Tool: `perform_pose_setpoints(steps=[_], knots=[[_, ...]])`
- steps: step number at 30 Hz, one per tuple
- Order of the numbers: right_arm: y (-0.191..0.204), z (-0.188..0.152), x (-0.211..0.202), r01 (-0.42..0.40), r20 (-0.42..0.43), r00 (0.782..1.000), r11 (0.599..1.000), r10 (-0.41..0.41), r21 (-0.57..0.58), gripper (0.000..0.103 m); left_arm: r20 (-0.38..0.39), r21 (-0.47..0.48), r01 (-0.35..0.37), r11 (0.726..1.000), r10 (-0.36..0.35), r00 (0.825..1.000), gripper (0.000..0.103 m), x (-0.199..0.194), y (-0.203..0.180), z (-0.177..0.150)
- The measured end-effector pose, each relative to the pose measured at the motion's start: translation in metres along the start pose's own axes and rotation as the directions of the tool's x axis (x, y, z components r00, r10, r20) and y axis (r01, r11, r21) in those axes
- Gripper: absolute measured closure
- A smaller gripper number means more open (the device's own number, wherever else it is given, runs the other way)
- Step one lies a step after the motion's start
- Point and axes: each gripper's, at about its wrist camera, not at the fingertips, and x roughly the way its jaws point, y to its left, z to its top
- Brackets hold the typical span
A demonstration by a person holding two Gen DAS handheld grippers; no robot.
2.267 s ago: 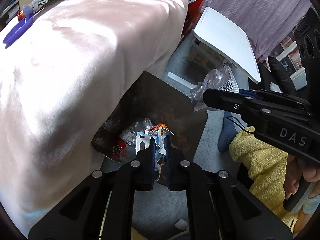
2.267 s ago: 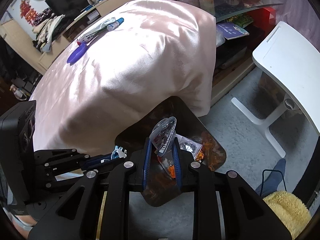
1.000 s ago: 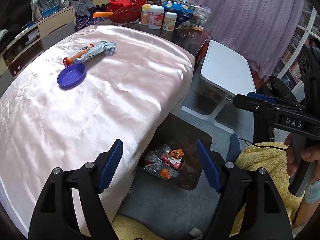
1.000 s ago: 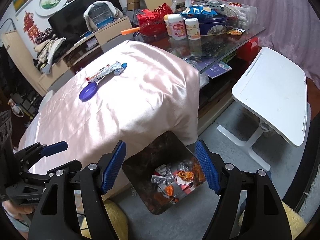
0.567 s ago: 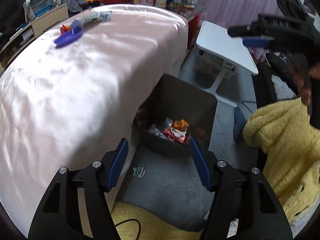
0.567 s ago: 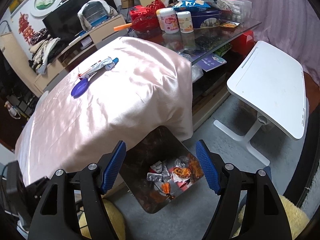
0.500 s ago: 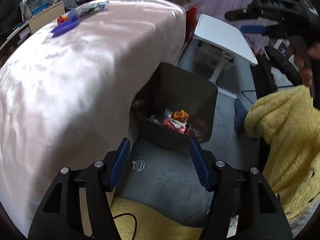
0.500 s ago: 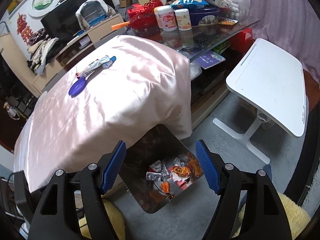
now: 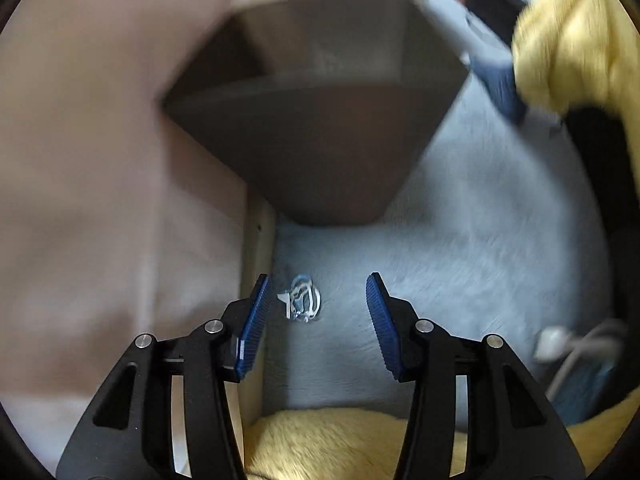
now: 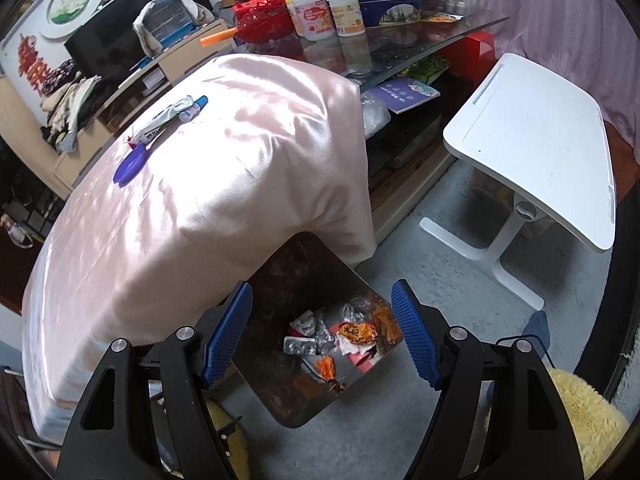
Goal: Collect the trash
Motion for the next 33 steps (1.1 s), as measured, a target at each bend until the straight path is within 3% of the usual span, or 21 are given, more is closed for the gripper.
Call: perform_pose_setpoints(steps=[4,8,12,21,27,29,33], knots=[[-0.007,-0.001,0.007,0.015,0.013,1.000,1.000,-0.015,0.003,0.030,-0.057,0.089,-0.026,0.996,0.031,0.998,0.056,0.037,-0.007,-0.002],[-0.019,-0.004,0.022,0.031,-0.012,0.999,0.999,-0.030,0.023,0.030,-0.067,0.155,-0.072,0.985,0.083,0.994,0.043,0.062,-0.006,-0.005],[-0.025,-0.005,0.035,0.034,-0.039,0.999,0.999,-0.032,0.035,0.030,-0.090,0.219,-0.032,0.975,0.053,0.995,0.043,0.090,-0.006,-0.001],[-0.020,-0.003,0.054,0.010,-0.081,0.997,1.000,-0.008,0.021,0.030,-0.245,0.239,0.015,0.971,0.045,0.969,0.044,0.147,0.002,-0.007],[-0.019,-0.006,0.063,-0.002,-0.101,0.995,1.000,0.004,0.019,0.030,-0.333,0.192,0.076,0.978,-0.008,0.943,0.080,0.168,0.017,-0.012],[-0.018,-0.007,0.064,-0.008,-0.101,0.995,1.000,0.010,0.017,0.030,-0.331,0.201,0.078,0.977,-0.008,0.944,0.098,0.168,0.019,-0.012],[-0.017,-0.008,0.063,-0.006,-0.101,0.995,1.000,0.008,0.014,0.030,-0.268,0.257,0.083,0.963,-0.011,0.963,0.101,0.146,0.002,-0.012]])
